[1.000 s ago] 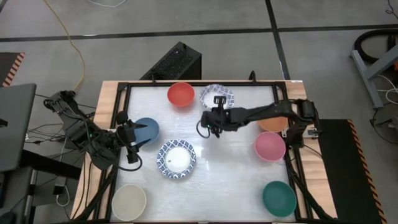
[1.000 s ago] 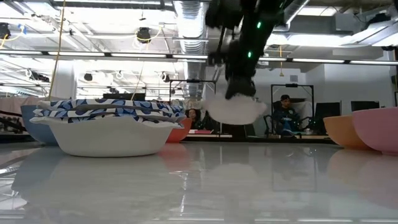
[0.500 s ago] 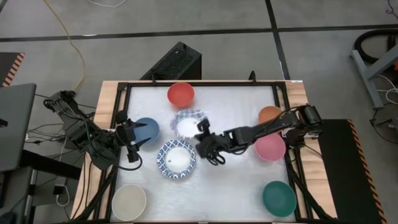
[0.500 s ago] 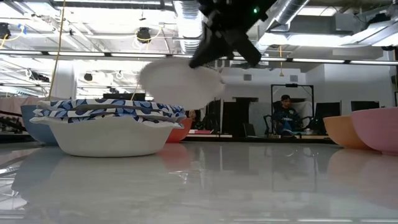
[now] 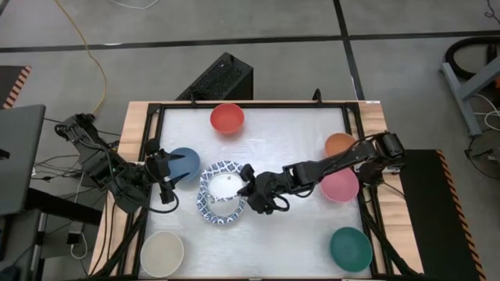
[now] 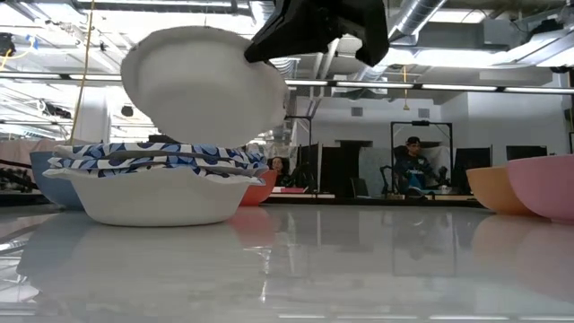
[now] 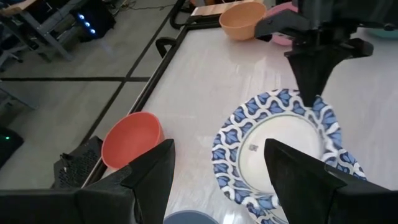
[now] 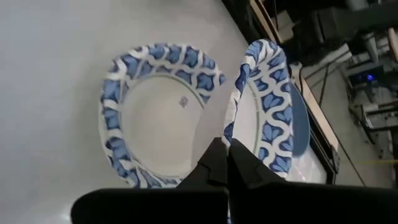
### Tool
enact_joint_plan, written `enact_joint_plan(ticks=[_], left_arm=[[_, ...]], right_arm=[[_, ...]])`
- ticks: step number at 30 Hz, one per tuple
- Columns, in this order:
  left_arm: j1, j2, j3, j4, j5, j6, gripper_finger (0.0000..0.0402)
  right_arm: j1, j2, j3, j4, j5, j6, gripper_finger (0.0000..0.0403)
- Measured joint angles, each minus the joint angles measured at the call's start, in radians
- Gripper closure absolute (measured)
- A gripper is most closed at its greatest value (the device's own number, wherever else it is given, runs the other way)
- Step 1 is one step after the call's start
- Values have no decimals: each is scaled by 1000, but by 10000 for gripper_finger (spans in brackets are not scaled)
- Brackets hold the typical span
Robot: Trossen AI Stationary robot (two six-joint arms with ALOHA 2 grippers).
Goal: Nest bowls inside each other
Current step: Stack the white and blue bowl on top of the white and blue bowl
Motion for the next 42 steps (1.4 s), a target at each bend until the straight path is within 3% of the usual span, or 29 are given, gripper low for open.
enact_joint_plan(ticks=[20,42], left_arm=[[0,0,0,0,0,-16,164],[0,0,0,-6,5,-26,164]], right_arm=[[8,0,-1,63,-114,-62,399],[5,100,-6,111,-74,-121,380]])
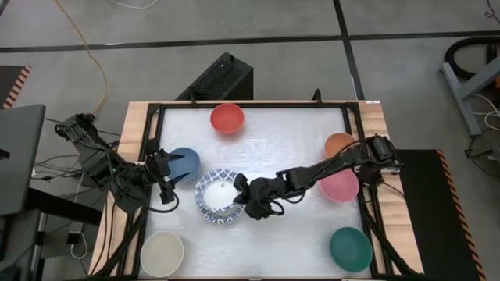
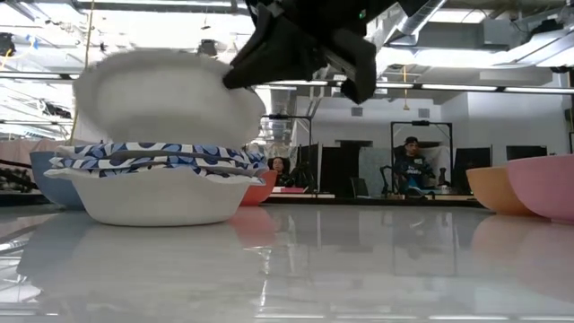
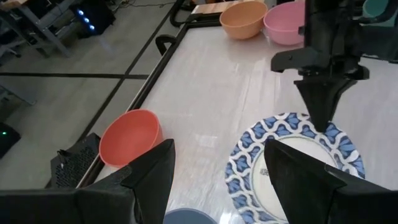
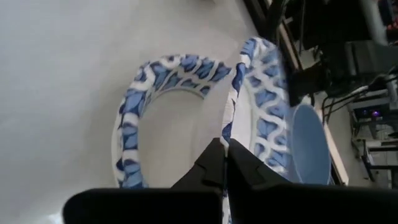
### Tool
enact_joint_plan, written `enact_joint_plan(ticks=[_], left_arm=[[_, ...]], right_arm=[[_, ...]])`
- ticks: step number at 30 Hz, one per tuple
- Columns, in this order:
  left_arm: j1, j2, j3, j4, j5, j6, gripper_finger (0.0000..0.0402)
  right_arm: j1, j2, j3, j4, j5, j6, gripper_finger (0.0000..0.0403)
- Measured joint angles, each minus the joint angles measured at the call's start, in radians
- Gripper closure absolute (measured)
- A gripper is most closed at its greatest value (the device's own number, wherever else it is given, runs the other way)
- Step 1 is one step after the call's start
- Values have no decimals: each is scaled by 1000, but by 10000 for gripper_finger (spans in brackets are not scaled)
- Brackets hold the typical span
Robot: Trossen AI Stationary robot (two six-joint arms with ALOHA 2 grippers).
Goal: Nest bowls inside each other
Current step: Stack the white and blue bowl on top of the white and blue bowl, then stack the blue bowl on top of the white and blue bowl
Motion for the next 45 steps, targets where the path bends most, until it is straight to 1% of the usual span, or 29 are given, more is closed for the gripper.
enact_joint_plan(ticks=[5,8,13,16,21,25,28,33,35,37,40,45], left_arm=[[0,0,0,1,4,-2,164],[0,0,0,1,4,-2,164],[0,13,0,1,3,-3,164],[0,42,0,0,18,-2,164],[10,116,0,-1,42,14,164],[16,165,0,-8,41,22,164],[33,187,0,-57,79,-39,164],[72,197,0,-239,129,-261,164],[87,196,0,-271,164,-308,164],[97,196,0,-288,210,-325,164],[112,195,-13,-274,249,-323,164],[158,169,-127,-238,334,-301,164]], right_arm=[[4,-1,0,5,-8,30,351],[3,-1,0,-7,-30,66,330],[2,-1,0,-2,-40,104,282],[2,-1,0,-3,-43,105,245],[2,-1,0,19,-80,106,188],[0,-1,0,27,-81,136,159],[-5,-6,2,31,-83,190,153],[-4,-38,6,28,-83,212,153],[-3,-49,6,17,-84,213,153],[-4,-52,6,13,-84,225,153],[-8,-52,6,-2,-84,244,153],[-13,-52,6,-29,-84,277,153]])
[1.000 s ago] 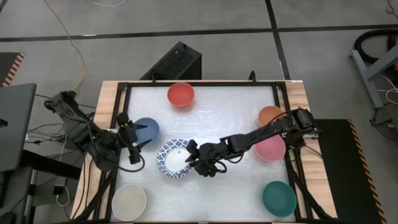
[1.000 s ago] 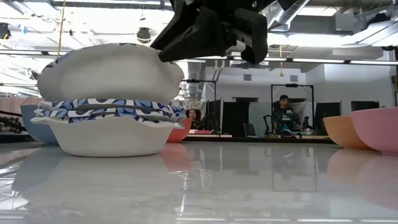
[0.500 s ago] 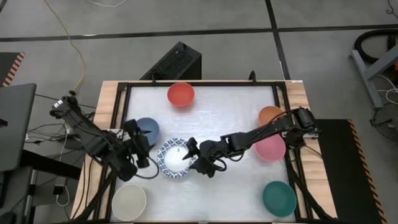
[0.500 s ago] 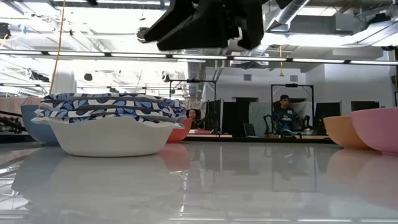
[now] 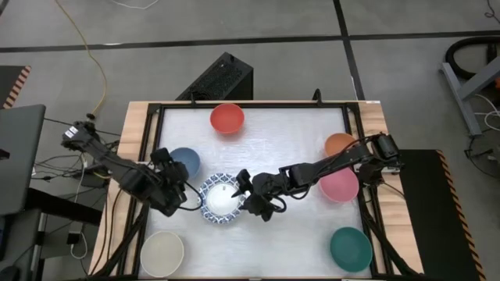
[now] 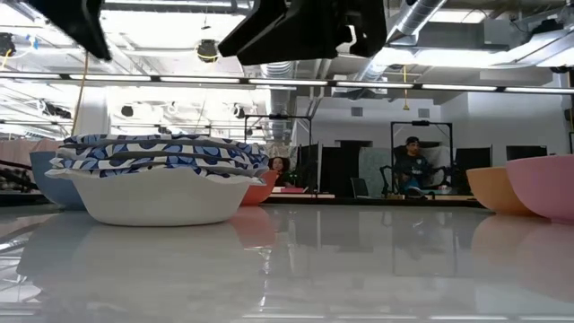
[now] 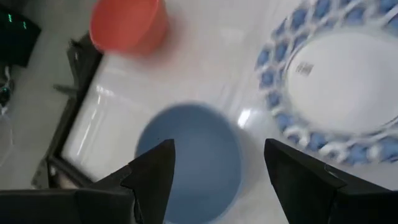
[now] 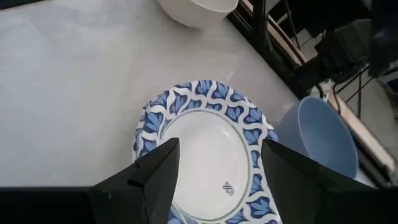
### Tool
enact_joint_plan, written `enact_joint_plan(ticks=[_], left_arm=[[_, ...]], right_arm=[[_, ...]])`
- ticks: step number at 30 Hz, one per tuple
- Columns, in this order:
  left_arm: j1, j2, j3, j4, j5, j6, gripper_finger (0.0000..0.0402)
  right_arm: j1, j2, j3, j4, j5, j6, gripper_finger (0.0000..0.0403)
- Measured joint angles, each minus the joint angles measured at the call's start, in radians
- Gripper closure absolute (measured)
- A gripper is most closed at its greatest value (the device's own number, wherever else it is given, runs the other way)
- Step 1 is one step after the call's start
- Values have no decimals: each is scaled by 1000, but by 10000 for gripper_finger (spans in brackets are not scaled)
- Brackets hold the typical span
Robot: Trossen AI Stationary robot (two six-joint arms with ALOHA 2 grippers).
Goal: Nest bowls inside each other
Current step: Stack the blue bowl on top of the white and blue bowl
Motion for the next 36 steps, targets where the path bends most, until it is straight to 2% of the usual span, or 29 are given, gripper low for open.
enact_joint_plan(ticks=[5,11,15,22,26,29,32,36], left_arm=[[60,-55,-146,117,123,62,164],[142,-151,-304,307,193,140,164],[209,-197,-384,353,245,190,164],[322,-217,-482,437,301,302,164],[372,-217,-515,498,370,338,164],[398,-217,-532,497,378,332,164],[422,-217,-543,500,387,315,182],[446,-217,-543,506,386,308,251]], right_arm=[[0,0,0,-22,0,19,153],[-6,0,0,-43,0,64,153],[-6,0,0,-49,0,66,153],[-12,0,0,-58,0,66,153],[-16,0,0,-62,0,66,153],[-20,0,0,-71,0,72,153],[-27,0,0,-74,0,90,153],[-32,0,0,-75,0,94,153]])
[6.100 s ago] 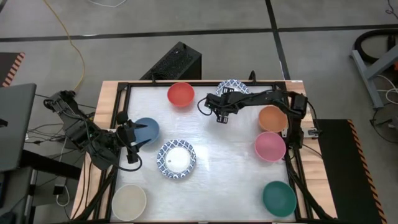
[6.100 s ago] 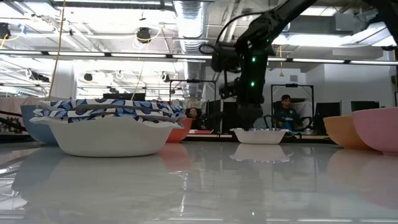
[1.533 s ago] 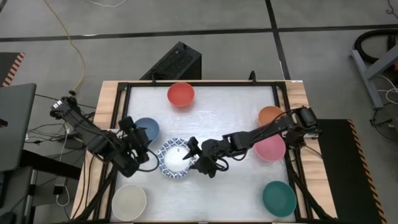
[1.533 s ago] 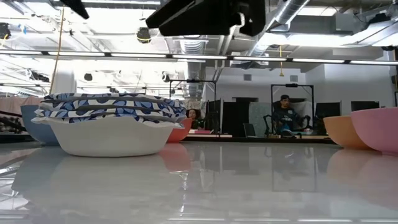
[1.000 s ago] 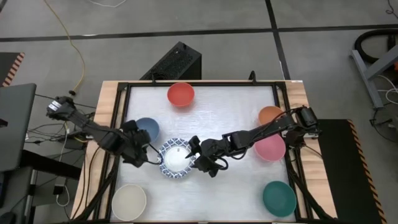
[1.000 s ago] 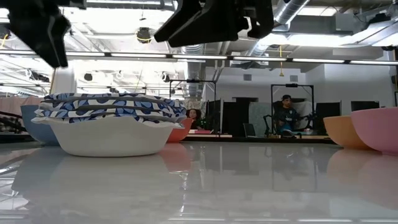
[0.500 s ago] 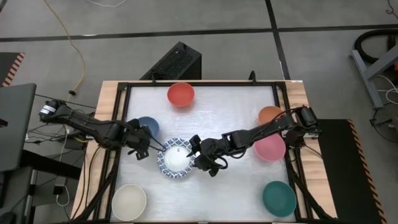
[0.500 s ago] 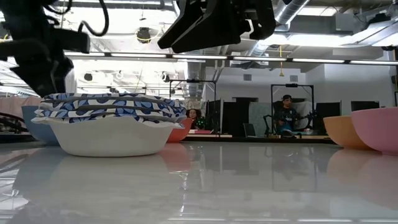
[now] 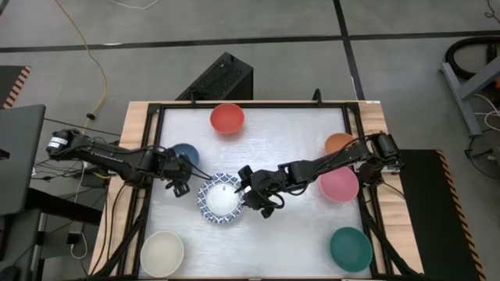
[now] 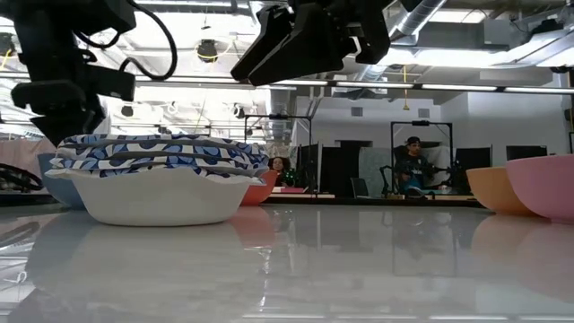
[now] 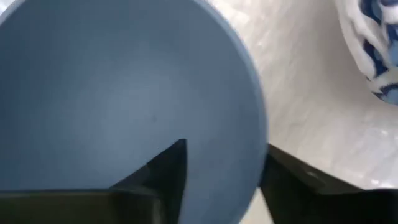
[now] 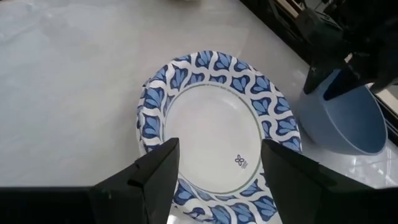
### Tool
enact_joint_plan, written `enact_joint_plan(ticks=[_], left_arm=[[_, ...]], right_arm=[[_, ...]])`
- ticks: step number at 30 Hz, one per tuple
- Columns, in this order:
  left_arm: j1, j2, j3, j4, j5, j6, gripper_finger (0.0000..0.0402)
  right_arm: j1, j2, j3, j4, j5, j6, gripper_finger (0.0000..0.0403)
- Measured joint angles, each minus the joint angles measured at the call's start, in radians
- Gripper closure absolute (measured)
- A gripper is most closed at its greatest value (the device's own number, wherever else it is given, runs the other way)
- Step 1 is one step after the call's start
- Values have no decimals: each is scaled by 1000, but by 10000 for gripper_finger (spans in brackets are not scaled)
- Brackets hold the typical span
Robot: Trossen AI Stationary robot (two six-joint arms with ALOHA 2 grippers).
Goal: Nest bowls inside each other
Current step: Stack the blue bowl on top of the white and blue bowl
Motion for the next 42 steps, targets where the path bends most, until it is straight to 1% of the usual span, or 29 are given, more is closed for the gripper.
enact_joint_plan(ticks=[5,6,7,11,18,21,25,31,37,42], left_arm=[[15,0,0,3,-17,-2,372],[16,0,0,5,-20,1,386],[16,0,0,6,-24,0,391],[6,0,2,38,-46,0,399],[-46,0,63,77,-100,27,401],[-79,0,97,79,-106,36,401],[-150,0,140,108,-102,111,401],[-240,0,187,186,-29,259,401],[-280,2,212,221,60,369,401],[-287,45,257,223,116,417,401]], right_arm=[[0,0,0,-1,0,7,153],[0,0,0,-3,0,7,153],[0,0,0,-4,0,7,153],[0,0,0,-4,16,27,154],[0,-24,-1,-56,126,26,154],[-9,-52,-2,-72,131,25,154],[-14,-82,-2,-80,112,-5,154],[-10,-99,-2,-19,95,-118,154],[-10,-97,-2,104,0,-185,154],[-12,-97,-1,199,-54,-236,154]])
